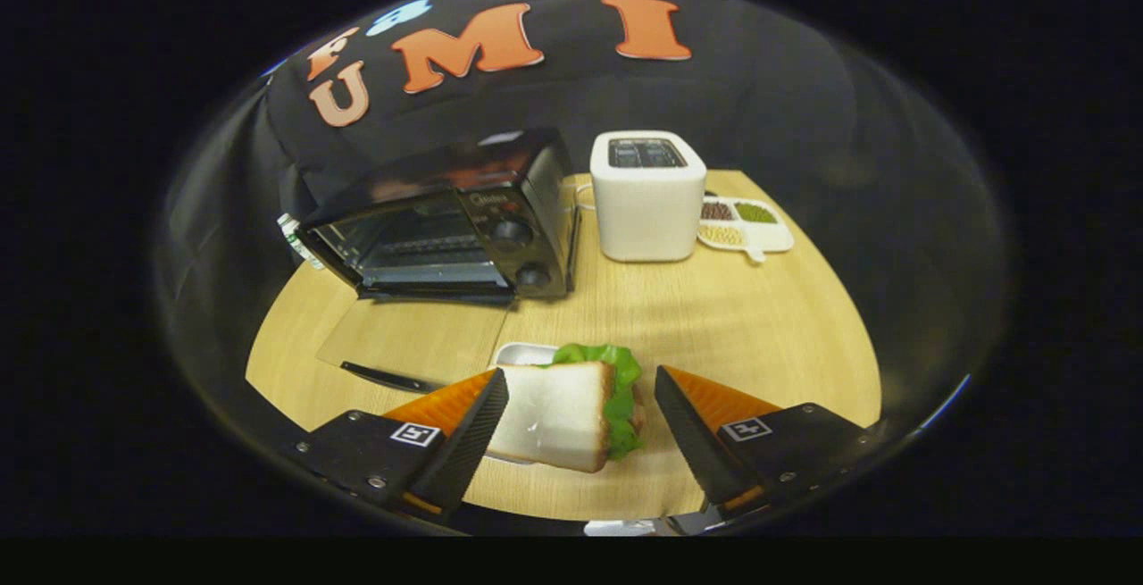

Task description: Open the toaster oven, put the food inside, and close the toaster oven door.

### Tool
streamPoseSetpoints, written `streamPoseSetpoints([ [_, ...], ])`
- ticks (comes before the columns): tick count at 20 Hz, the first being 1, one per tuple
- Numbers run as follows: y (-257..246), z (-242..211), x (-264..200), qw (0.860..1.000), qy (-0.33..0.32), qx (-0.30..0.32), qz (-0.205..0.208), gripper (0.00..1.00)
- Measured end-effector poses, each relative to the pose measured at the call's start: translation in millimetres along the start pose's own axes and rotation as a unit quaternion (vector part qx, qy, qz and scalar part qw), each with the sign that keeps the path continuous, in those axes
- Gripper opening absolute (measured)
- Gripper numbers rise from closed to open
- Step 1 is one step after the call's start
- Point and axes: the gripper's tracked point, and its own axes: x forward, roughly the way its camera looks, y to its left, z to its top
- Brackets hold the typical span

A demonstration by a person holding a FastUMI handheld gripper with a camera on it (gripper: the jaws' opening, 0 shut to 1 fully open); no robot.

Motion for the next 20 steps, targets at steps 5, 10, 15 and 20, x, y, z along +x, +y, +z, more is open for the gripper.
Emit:
streamPoseSetpoints([
  [5, 12, -30, 33, 0.991, 0.047, 0.101, 0.068, 0.98],
  [10, 33, -34, 38, 0.984, 0.062, 0.133, 0.097, 0.78],
  [15, 38, -30, 26, 0.987, 0.060, 0.132, 0.074, 0.39],
  [20, 49, 1, -9, 0.988, 0.010, 0.140, 0.066, 0.37],
])
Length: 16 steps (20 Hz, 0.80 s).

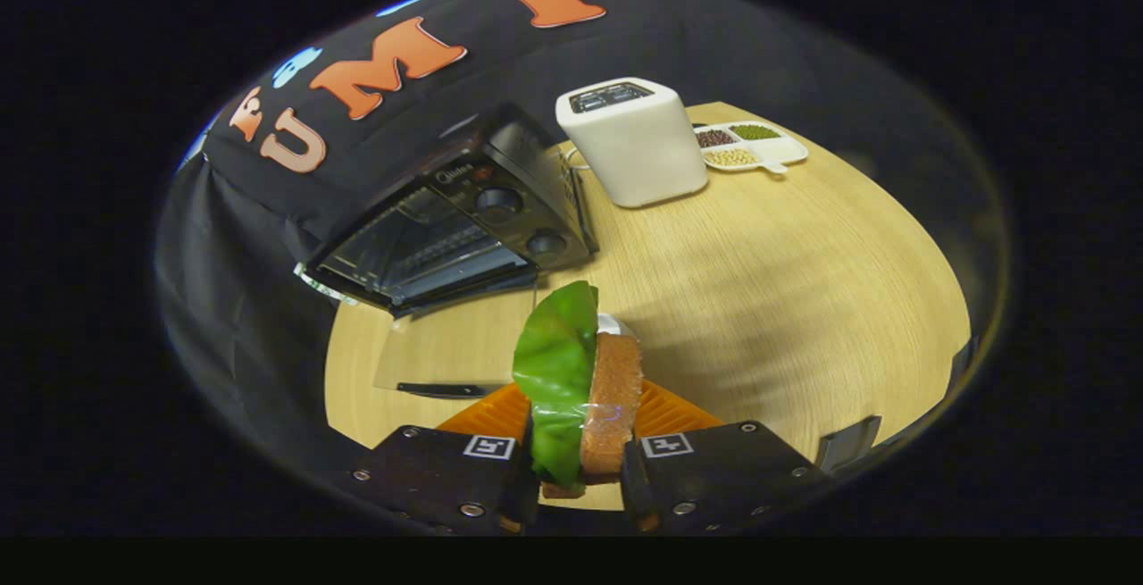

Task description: Open the toaster oven, put the food inside, and close the toaster oven door.

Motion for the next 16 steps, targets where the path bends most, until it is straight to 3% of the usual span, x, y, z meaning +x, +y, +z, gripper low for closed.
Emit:
streamPoseSetpoints([
  [5, 53, 26, -4, 0.998, -0.036, 0.026, 0.051, 0.37],
  [16, 161, 62, 71, 0.980, -0.082, 0.116, 0.139, 0.36],
])
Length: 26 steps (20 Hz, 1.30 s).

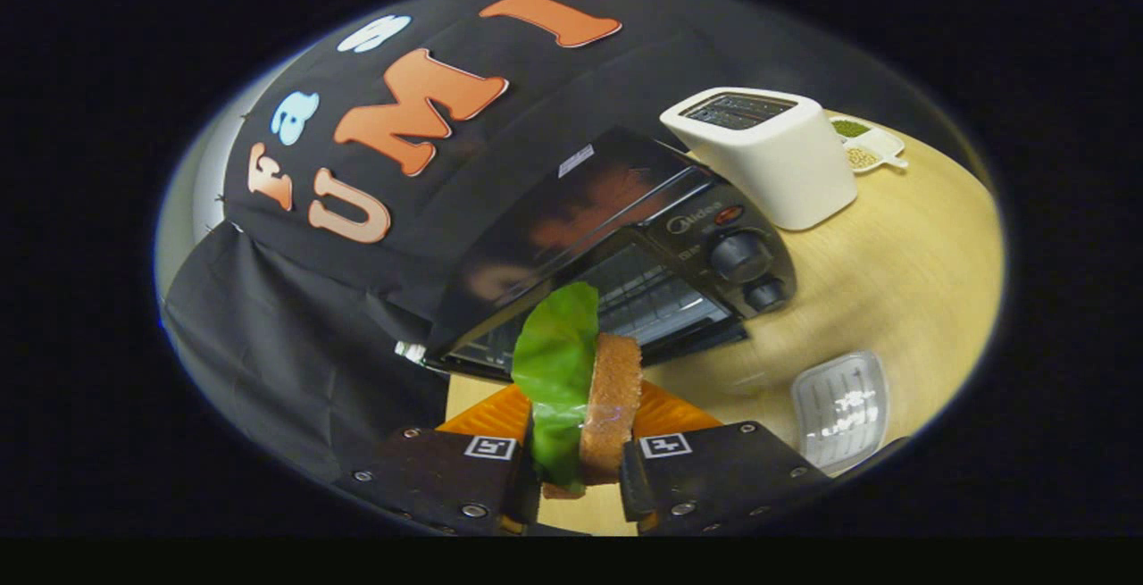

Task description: Open the toaster oven, put the food inside, and close the toaster oven door.

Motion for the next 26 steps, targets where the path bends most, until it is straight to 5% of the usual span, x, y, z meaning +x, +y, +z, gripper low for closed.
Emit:
streamPoseSetpoints([
  [5, 15, 3, 38, 0.996, -0.038, 0.064, 0.051, 0.36],
  [10, 4, 10, 68, 0.991, -0.073, 0.098, 0.048, 0.36],
  [21, -26, 39, 107, 0.982, -0.161, 0.091, -0.027, 0.39],
  [26, -35, 34, 88, 0.987, -0.127, 0.039, -0.088, 0.61],
])
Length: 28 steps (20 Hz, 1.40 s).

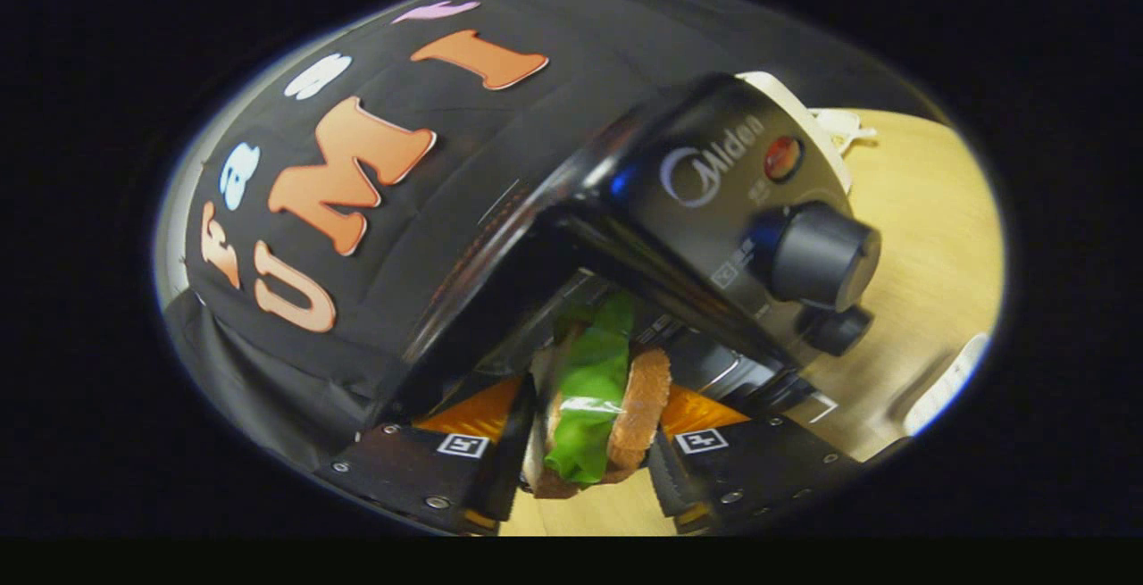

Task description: Open the toaster oven, put the food inside, and close the toaster oven door.

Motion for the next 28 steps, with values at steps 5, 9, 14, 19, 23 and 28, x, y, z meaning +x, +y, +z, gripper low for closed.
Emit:
streamPoseSetpoints([
  [5, -16, -13, -31, 0.985, 0.073, -0.150, -0.051, 0.99],
  [9, -22, -25, -62, 0.972, 0.100, -0.207, -0.044, 0.99],
  [14, -30, -44, -93, 0.958, 0.127, -0.255, -0.026, 0.99],
  [19, -48, -67, -114, 0.947, 0.168, -0.273, -0.034, 0.99],
  [23, -60, -99, -150, 0.925, 0.210, -0.316, -0.026, 0.99],
  [28, -86, -130, -178, 0.898, 0.256, -0.354, -0.044, 0.98],
])
